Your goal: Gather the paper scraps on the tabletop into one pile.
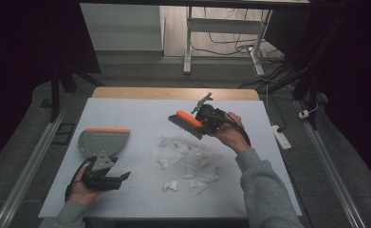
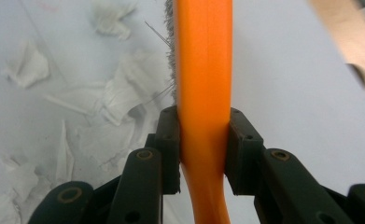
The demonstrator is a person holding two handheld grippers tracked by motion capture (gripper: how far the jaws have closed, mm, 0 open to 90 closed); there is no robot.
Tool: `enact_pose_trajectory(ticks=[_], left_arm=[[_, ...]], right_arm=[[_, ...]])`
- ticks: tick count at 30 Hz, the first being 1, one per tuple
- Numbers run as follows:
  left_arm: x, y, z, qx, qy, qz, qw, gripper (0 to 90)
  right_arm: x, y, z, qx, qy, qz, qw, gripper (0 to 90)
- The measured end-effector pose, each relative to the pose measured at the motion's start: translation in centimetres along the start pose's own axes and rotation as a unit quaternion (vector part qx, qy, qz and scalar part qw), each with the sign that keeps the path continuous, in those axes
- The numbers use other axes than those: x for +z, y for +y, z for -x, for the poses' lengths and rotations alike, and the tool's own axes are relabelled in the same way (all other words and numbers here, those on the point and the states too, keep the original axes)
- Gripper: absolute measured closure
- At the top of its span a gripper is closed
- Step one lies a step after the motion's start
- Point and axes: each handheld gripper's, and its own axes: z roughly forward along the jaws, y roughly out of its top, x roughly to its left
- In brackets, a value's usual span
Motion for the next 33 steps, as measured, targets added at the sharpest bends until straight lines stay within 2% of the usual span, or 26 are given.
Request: enact_pose_trajectory(ticks=[3, 7, 10, 15, 19, 21, 24, 26, 27, 28, 30, 32, 33], left_arm=[[0.0, 0.0, 0.0, 0.000, 0.001, 0.001, 1.0000, 29.0], [0.1, 0.0, 0.0, -0.002, 0.002, 0.001, 1.0000, 29.0], [0.1, 0.0, 0.0, -0.002, 0.003, 0.001, 1.0000, 29.0], [0.1, 0.0, 0.0, -0.001, 0.004, 0.001, 1.0000, 29.0], [0.0, 0.0, 0.0, 0.000, 0.004, 0.001, 1.0000, 29.0], [0.0, 0.0, 0.0, -0.002, 0.004, 0.002, 1.0000, 29.1], [0.1, 0.0, 0.0, 0.000, 0.003, -0.001, 1.0000, 29.0], [0.1, 0.0, 0.0, 0.002, 0.004, -0.002, 1.0000, 29.0], [0.1, 0.0, 0.1, 0.001, 0.004, -0.001, 1.0000, 29.0], [0.1, -0.1, 0.0, 0.001, 0.004, 0.000, 1.0000, 29.0], [0.0, -0.1, 0.0, 0.001, 0.004, 0.001, 1.0000, 29.1], [0.0, -0.1, -0.1, 0.000, 0.003, 0.003, 1.0000, 29.1], [0.0, -0.1, -0.1, -0.001, 0.002, 0.003, 1.0000, 29.1]], right_arm=[[-1.2, -0.4, 0.2, 0.020, -0.005, 0.019, 0.9996, 70.0], [-1.6, -0.2, -0.3, 0.044, 0.014, 0.038, 0.9982, 69.9], [-1.2, 1.1, -1.6, 0.045, 0.034, 0.051, 0.9971, 69.9], [0.9, 4.1, -3.7, 0.045, 0.060, 0.065, 0.9950, 69.9], [3.2, 6.4, -4.5, 0.082, 0.097, 0.077, 0.9890, 69.9], [4.3, 7.5, -5.1, 0.086, 0.113, 0.083, 0.9863, 69.9], [6.1, 8.9, -5.8, 0.097, 0.123, 0.077, 0.9847, 69.9], [7.4, 9.3, -6.0, 0.113, 0.128, 0.070, 0.9829, 69.9], [8.0, 9.3, -6.0, 0.113, 0.125, 0.067, 0.9834, 69.9], [8.7, 9.2, -5.9, 0.112, 0.120, 0.059, 0.9847, 69.9], [9.7, 8.6, -5.5, 0.125, 0.115, 0.039, 0.9847, 69.9], [9.9, 7.6, -5.0, 0.138, 0.103, 0.029, 0.9847, 70.0], [9.8, 7.0, -4.5, 0.146, 0.102, 0.025, 0.9836, 69.9]])
